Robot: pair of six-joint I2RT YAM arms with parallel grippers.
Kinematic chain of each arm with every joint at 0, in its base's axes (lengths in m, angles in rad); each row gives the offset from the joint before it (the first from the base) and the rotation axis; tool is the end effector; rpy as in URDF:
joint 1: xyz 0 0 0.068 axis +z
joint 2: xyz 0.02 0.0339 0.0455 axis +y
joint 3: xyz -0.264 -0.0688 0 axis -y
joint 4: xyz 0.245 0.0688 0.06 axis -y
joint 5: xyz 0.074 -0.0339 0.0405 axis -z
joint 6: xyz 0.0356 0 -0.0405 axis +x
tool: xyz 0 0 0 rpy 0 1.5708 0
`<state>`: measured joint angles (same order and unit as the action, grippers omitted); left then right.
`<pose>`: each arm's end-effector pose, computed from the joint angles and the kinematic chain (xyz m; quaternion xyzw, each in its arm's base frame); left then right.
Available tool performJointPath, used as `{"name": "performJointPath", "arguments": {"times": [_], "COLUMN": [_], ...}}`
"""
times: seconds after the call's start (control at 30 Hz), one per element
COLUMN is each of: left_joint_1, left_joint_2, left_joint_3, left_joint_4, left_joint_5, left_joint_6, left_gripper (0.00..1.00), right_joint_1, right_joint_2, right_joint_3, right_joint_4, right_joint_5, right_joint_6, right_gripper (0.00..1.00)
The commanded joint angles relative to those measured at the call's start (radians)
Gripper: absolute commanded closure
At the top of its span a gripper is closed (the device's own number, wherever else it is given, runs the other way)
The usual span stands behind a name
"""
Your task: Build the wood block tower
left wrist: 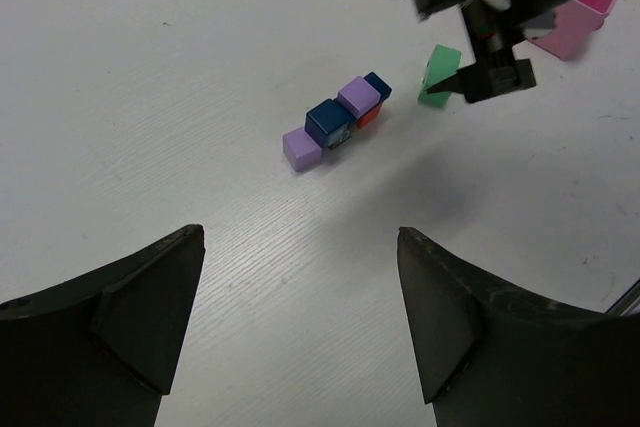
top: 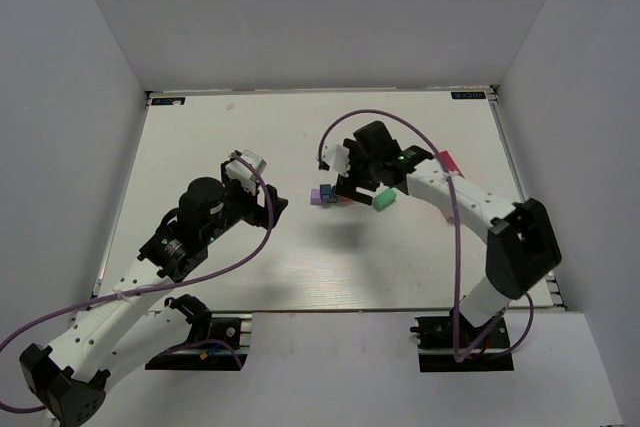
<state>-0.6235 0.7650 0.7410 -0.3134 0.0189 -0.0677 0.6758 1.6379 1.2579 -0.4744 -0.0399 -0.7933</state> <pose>0.1452 -0.1053 0.3142 0.2290 0.7830 -0.2032 0.5415 0.2795 0.2259 0.2591 -0.6328 0.6902 -0.0019 0.3510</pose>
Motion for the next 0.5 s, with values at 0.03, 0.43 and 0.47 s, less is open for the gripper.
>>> {"name": "performJointPath", "arguments": {"times": [0.03,0.43,0.47], "left_joint_1": [0.005,0.005,0.005], "left_joint_2": [-0.009,0.160,0.169], "left_joint_3": [0.004,0.078,0.078], "left_joint_4": [0.023,0.010,0.010], "left_joint_5": [-0.002,0.058,0.058], "left_joint_6": [0.003,-0.026,-0.017], "left_gripper": [0.15,0.44,0.37], "right_joint_1": [-0.044,-0.220,-0.225], "right_joint_2": [-0.127,-0.142,-0.127], "right_joint_3": [-0.078,-0.074,-0.066], "right_joint_4": [0.072,0.031,0.010], "right_joint_5": [0.005,-0.187,-0.218], "right_joint_6": [0.026,-0.094,-0.122], "right_gripper": [0.10,1.00,1.00]}}
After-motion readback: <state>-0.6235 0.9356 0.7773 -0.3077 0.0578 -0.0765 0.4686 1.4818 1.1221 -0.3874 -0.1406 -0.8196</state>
